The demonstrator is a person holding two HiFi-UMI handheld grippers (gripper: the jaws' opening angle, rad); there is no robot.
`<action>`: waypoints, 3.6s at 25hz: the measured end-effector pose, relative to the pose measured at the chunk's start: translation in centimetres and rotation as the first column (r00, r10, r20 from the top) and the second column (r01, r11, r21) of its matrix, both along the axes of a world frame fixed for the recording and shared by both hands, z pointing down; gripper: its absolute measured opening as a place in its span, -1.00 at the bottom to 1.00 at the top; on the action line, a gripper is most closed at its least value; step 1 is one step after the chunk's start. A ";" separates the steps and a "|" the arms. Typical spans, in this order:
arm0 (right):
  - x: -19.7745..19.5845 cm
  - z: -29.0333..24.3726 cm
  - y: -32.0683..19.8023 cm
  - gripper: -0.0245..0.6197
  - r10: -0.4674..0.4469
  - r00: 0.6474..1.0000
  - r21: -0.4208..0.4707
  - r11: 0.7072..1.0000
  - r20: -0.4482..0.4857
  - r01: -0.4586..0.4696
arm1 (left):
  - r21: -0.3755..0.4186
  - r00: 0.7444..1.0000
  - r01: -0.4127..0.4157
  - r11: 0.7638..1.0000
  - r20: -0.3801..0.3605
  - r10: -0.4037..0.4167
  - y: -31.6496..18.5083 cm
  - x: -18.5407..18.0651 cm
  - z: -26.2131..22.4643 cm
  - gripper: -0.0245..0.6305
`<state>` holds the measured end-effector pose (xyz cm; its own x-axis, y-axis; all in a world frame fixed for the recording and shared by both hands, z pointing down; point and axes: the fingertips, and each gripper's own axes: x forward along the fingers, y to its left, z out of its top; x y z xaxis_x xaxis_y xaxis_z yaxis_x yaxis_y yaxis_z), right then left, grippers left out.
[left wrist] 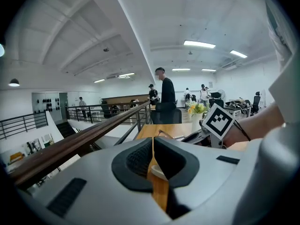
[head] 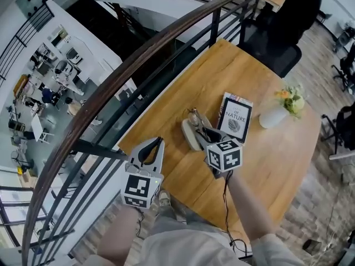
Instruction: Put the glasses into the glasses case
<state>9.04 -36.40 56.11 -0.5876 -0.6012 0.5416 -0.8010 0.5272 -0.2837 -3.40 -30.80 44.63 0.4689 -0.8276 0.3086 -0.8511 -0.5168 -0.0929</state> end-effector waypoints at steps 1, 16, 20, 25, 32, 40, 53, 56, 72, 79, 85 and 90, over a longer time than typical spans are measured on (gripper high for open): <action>-0.1 1.0 0.0 -0.48 0.002 1.000 -0.020 1.000 -0.006 -0.002 | -0.013 1.000 -0.001 1.000 -0.001 0.001 -0.1 -0.1 0.7 -0.85; -1.6 13.5 0.7 -0.50 0.023 0.999 -0.330 0.944 0.024 -0.014 | -0.180 0.999 -0.014 0.984 -0.040 0.007 -1.3 -0.8 8.3 -0.85; -2.1 15.1 1.5 -0.50 0.053 0.996 -0.414 0.910 0.069 -0.020 | -0.202 0.999 -0.010 0.979 -0.039 0.002 -1.1 -1.5 9.3 -0.85; -2.1 15.8 1.5 -0.50 0.087 0.991 -0.449 0.893 0.097 -0.034 | -0.227 0.999 -0.017 0.974 -0.044 0.007 -0.9 -1.6 10.2 -0.85; -2.1 16.6 0.7 -0.48 0.098 0.994 -0.432 0.900 0.057 -0.064 | -0.254 0.998 -0.036 0.966 -0.058 0.022 -0.4 -1.4 10.9 -0.85; -0.5 15.9 0.6 -0.30 0.077 0.996 -0.368 0.926 -0.042 -0.087 | -0.269 0.998 -0.048 0.962 -0.056 0.034 0.4 -1.4 11.6 -0.85; 0.2 5.8 -0.5 -0.33 0.049 0.999 -0.170 0.984 -0.009 -0.050 | -0.197 0.999 -0.021 0.980 -0.049 0.012 -0.3 -3.0 8.4 -0.85; -0.4 1.2 -0.2 -0.41 0.052 0.997 -0.107 0.993 0.057 -0.046 | -0.164 0.998 0.004 0.987 -0.066 -0.015 -0.7 -3.9 6.1 -0.85; -2.1 -22.1 6.5 -0.68 -0.031 0.989 0.363 0.931 0.142 -0.023 | 0.126 0.999 -0.006 0.992 -0.043 0.011 0.4 -5.9 -8.2 -0.85; -2.0 -27.7 10.0 -0.77 -0.014 0.994 0.493 0.869 0.106 -0.040 | 0.268 0.996 -0.087 0.960 0.050 0.076 3.4 -5.1 -13.2 -0.85; -1.2 -30.2 12.5 -0.80 0.006 0.998 0.559 0.828 0.060 -0.039 | 0.299 0.997 -0.072 0.951 0.027 0.067 5.9 -5.1 -16.0 -0.85; -1.0 -31.7 14.7 -0.82 0.006 0.998 0.590 0.807 0.062 -0.042 | 0.316 0.998 -0.050 0.947 -0.008 0.056 7.9 -5.7 -17.9 -0.85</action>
